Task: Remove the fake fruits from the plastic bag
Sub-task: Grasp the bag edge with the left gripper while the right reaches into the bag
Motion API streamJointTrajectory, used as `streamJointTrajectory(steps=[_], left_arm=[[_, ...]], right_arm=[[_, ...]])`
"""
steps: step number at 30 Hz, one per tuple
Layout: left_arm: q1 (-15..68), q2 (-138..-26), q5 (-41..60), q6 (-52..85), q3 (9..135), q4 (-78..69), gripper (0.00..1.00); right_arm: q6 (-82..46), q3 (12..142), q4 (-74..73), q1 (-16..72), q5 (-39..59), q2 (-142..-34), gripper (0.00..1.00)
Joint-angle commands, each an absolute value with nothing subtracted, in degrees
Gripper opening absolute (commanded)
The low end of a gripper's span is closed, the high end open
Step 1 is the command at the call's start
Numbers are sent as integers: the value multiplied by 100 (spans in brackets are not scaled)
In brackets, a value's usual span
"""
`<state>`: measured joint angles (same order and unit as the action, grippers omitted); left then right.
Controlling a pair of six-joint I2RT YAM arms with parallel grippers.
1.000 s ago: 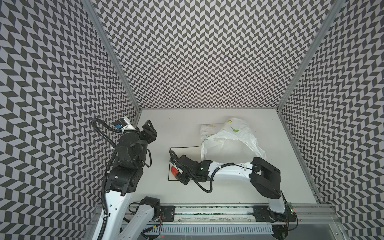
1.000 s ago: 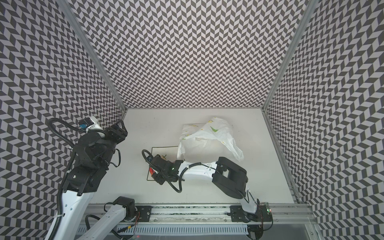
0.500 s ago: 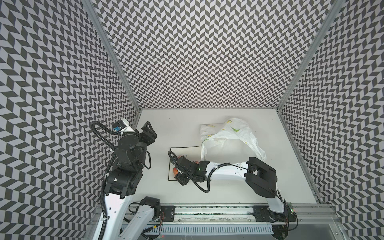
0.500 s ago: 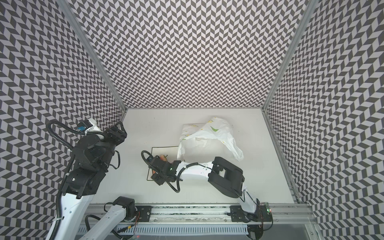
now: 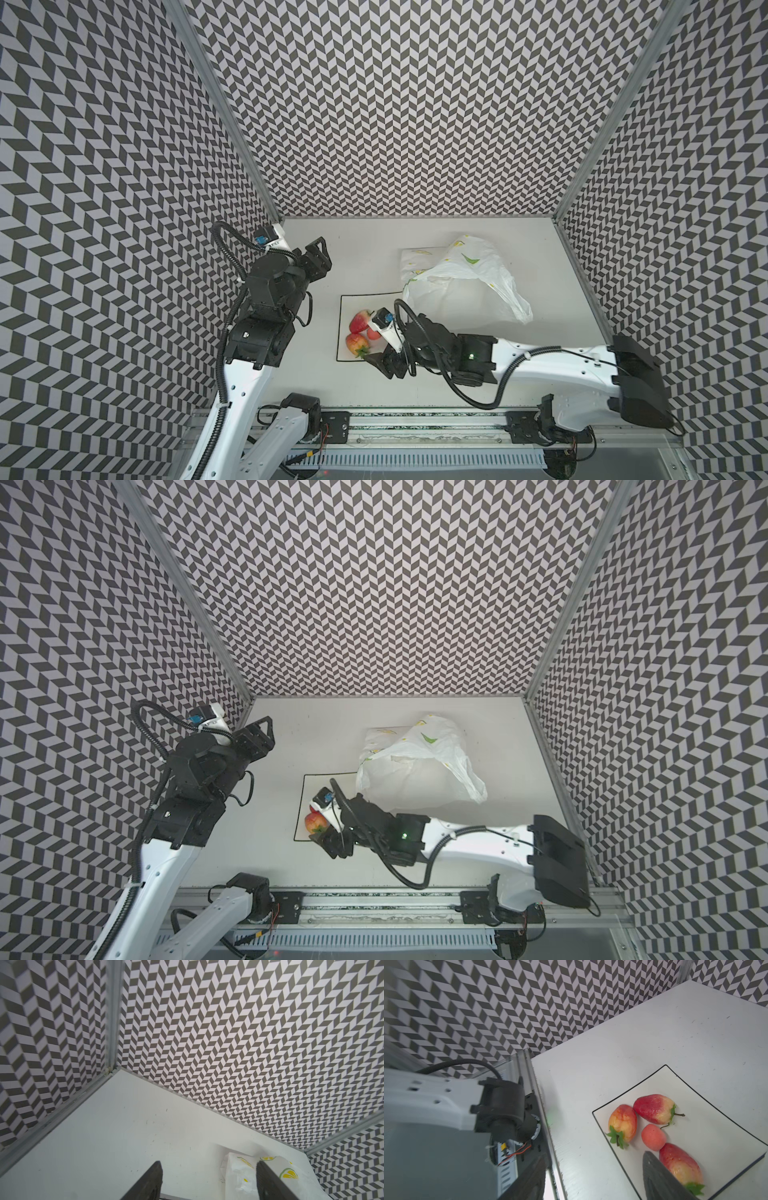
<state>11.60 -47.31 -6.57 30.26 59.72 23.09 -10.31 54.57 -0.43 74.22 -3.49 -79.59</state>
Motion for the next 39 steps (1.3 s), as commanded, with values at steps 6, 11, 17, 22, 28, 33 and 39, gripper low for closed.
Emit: streamJointTrajectory(steps=[6, 11, 17, 22, 28, 33, 39], left_arm=[[1327, -5230, 1108, 2845, 5800, 1439, 74], [2516, -5897, 763, 2076, 6103, 1641, 80], [3692, -6586, 104, 1669, 6240, 1838, 84], [4151, -7138, -296, 1361, 6406, 2055, 90], [4270, -7644, -506, 1130, 6639, 2242, 92], [4339, -7868, -634, 929, 6784, 2323, 92], [4344, -8120, -671, 748, 6837, 2401, 91]], right_arm=[[-2870, 3958, -71, 7428, -2062, -6141, 60], [-4163, 3599, 695, 7208, -2825, -5456, 56], [-5251, 3285, 325, 5982, -1775, -5494, 50], [-5940, 3177, -601, 5423, -1166, -5954, 48], [-7001, 3226, -1497, 5202, -729, -6885, 45], [-7920, 3157, -2497, 4962, -273, -7692, 43], [-8271, 3293, -3071, 4504, -99, -8241, 42]])
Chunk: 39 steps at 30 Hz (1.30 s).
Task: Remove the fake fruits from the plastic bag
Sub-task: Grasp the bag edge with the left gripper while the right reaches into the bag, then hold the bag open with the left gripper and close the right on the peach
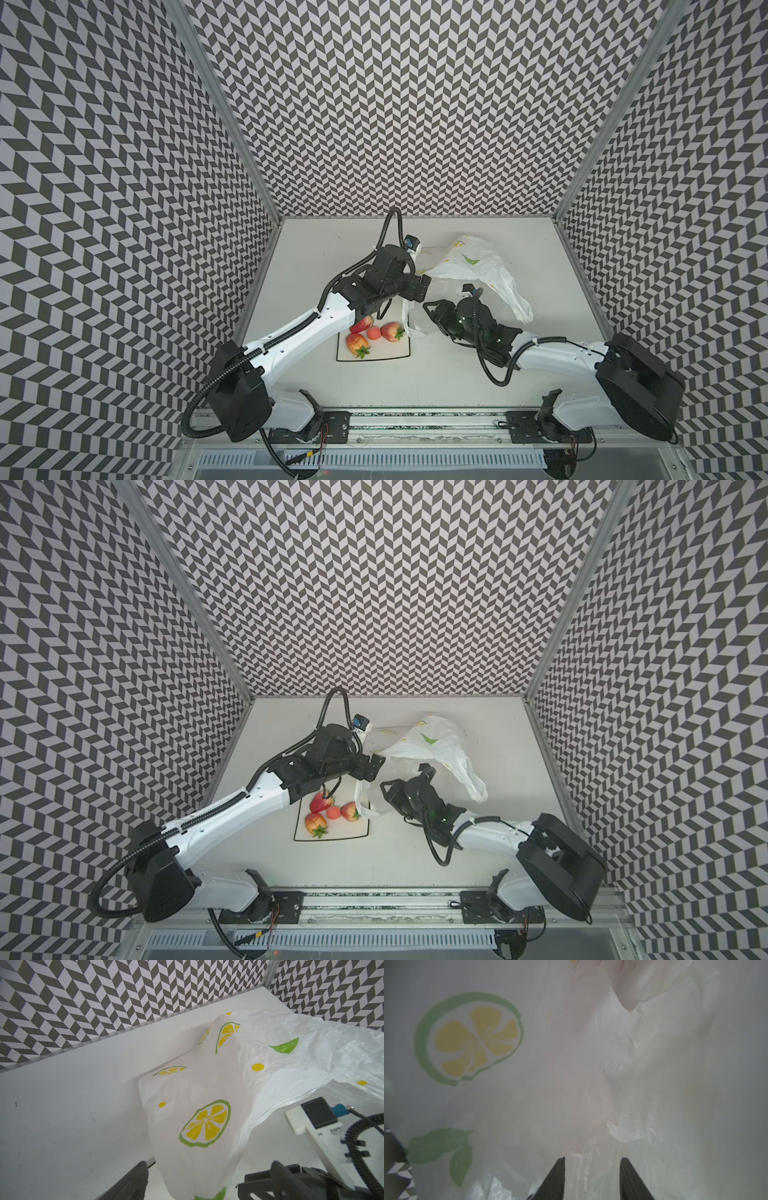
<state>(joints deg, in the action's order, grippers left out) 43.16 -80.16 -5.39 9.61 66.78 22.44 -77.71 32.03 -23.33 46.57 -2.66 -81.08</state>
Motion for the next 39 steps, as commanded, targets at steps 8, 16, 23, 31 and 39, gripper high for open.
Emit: streamJointTrajectory(steps=[8, 16, 23, 31, 39], left_arm=[[4351, -8287, -999, 791, 6803, 2135, 69], [4351, -8435, -1074, 659, 6997, 2011, 28], [4355, -8567, -993, 513, 7221, 1896, 1], [4361, -8758, -820, 422, 7629, 1819, 0], [4367, -8831, -922, 606, 7721, 1743, 0]], right_arm=[[-8796, 3725, -3691, 3848, 109, -9389, 42], [-8707, 4731, -3817, 3437, 21, -10579, 43], [-8766, 5299, -3822, 3270, -155, -11173, 46], [-9667, 5460, -4305, 3372, -121, -11457, 51], [-9610, 4584, -4269, 3428, 200, -10712, 50]])
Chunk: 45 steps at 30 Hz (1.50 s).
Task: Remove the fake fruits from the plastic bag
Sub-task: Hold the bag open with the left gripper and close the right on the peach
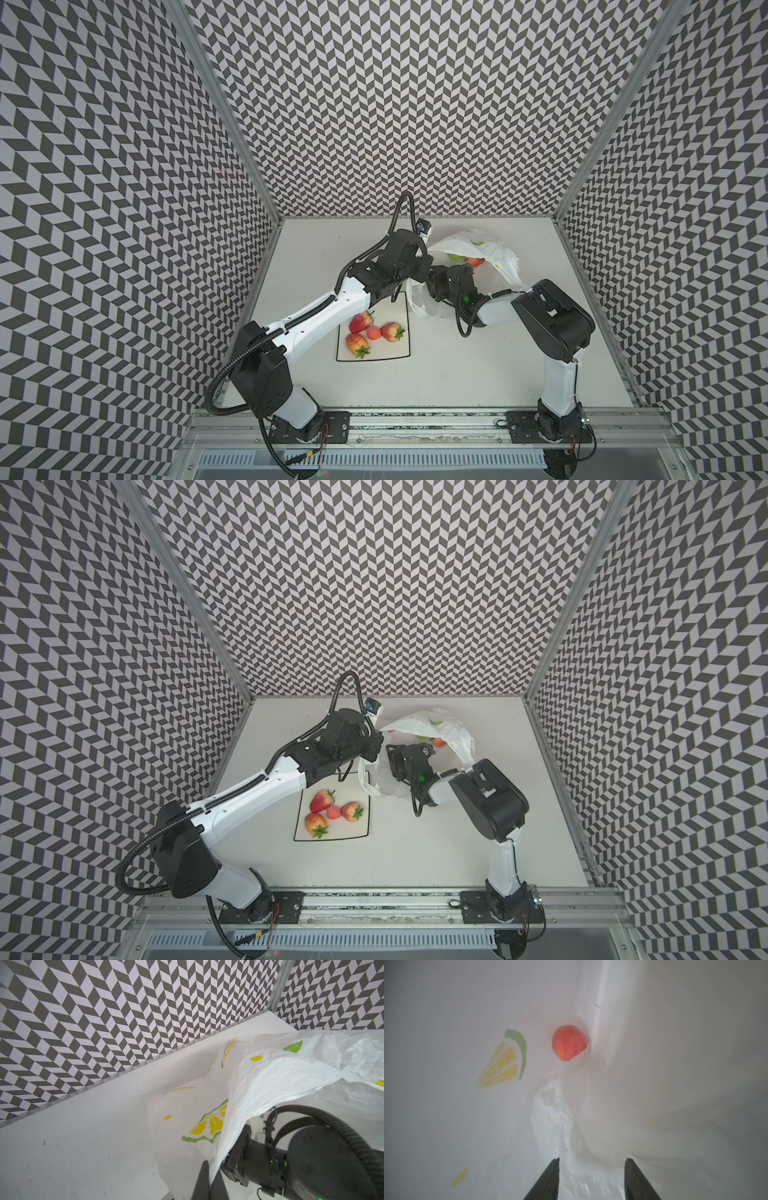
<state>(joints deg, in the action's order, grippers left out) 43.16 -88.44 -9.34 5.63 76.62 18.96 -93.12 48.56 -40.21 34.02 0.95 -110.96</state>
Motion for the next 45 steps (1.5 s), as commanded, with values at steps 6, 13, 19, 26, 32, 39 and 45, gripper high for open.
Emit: streamJointTrajectory(steps=[6, 13, 19, 26, 32, 39, 45], left_arm=[[4443, -8551, -763, 275, 7387, 1585, 0], [4486, -8285, -559, -135, 7151, 1532, 0], [4559, -8253, -321, -399, 7158, 1376, 0], [4749, -8325, -220, -764, 7418, 1246, 0], [4868, -8298, -61, -790, 7598, 1259, 0], [5019, -7915, 113, -823, 7559, 1299, 0], [5010, -7690, -346, -958, 7107, 1242, 0]], right_arm=[[-9446, 4692, -4087, 3310, -104, -10712, 49], [-9428, 5169, -4328, 3200, -353, -11097, 48], [-9575, 5691, -4288, 3203, -499, -11526, 49], [-9854, 6175, -4493, 3208, -469, -12138, 57], [-9957, 6198, -4893, 3182, -650, -12309, 65], [-10015, 6075, -5063, 3070, -716, -12298, 67], [-9935, 5866, -5062, 2956, -688, -12176, 49]])
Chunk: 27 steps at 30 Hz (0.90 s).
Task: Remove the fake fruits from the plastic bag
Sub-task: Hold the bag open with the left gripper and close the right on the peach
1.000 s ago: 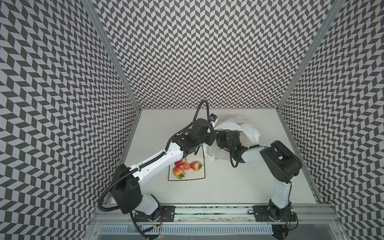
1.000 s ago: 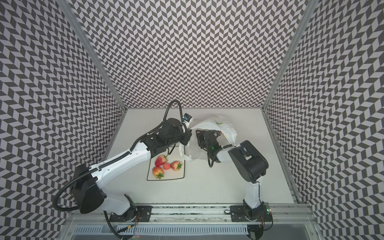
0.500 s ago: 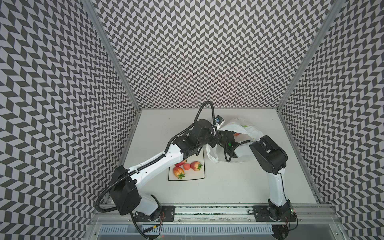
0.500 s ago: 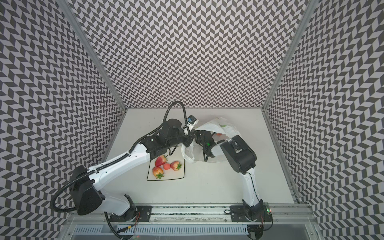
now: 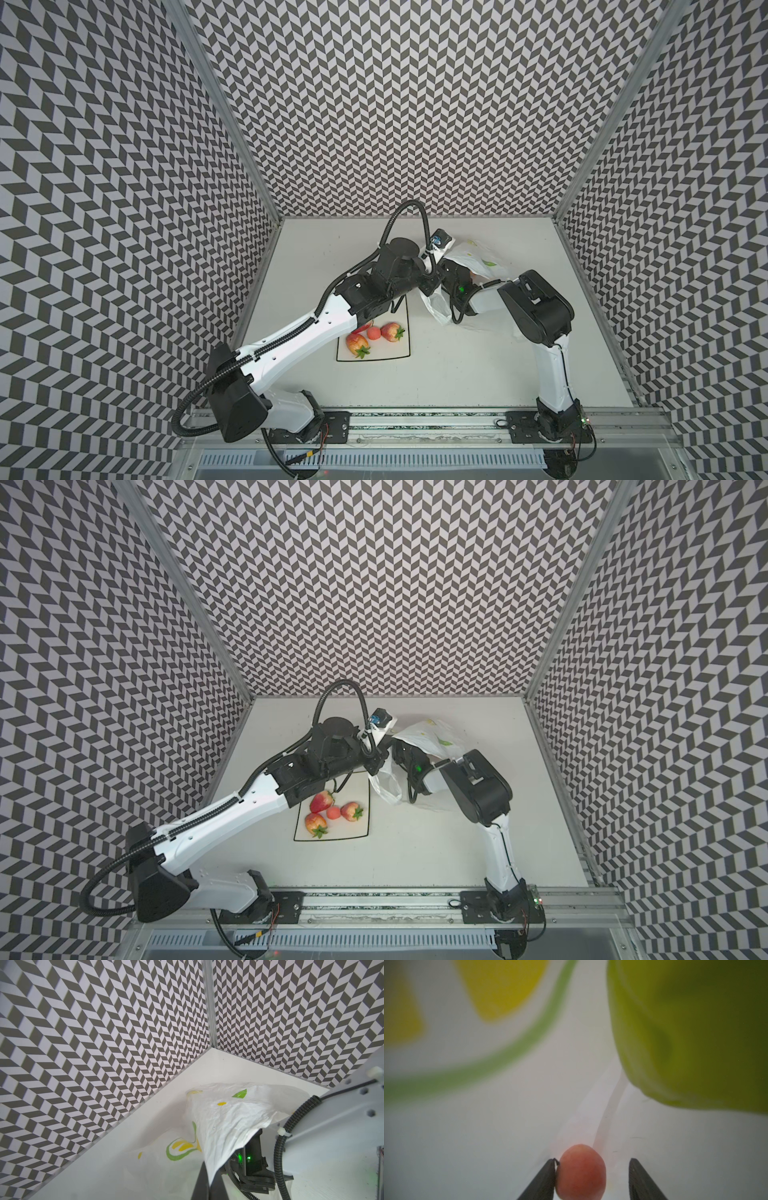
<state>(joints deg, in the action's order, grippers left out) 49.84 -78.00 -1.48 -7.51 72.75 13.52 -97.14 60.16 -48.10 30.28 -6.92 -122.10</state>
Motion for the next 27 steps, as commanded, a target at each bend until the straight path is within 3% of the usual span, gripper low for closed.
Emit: streamJointTrajectory(steps=[1, 15, 20, 27], left_arm=[[5010, -7668, -454, -988, 7019, 1241, 0], [4939, -7276, -941, -984, 5706, 424, 0], [4939, -7145, -835, -947, 5619, 252, 0], [4939, -7108, -593, -1025, 5673, 158, 0]], right_arm=[[-9885, 5797, -5065, 2938, -684, -12120, 47], [-9118, 4671, -5079, 2756, 31, -11233, 39], [-8683, 4727, -4332, 2749, 168, -10972, 55], [-8588, 5298, -3842, 2760, 405, -11279, 61]])
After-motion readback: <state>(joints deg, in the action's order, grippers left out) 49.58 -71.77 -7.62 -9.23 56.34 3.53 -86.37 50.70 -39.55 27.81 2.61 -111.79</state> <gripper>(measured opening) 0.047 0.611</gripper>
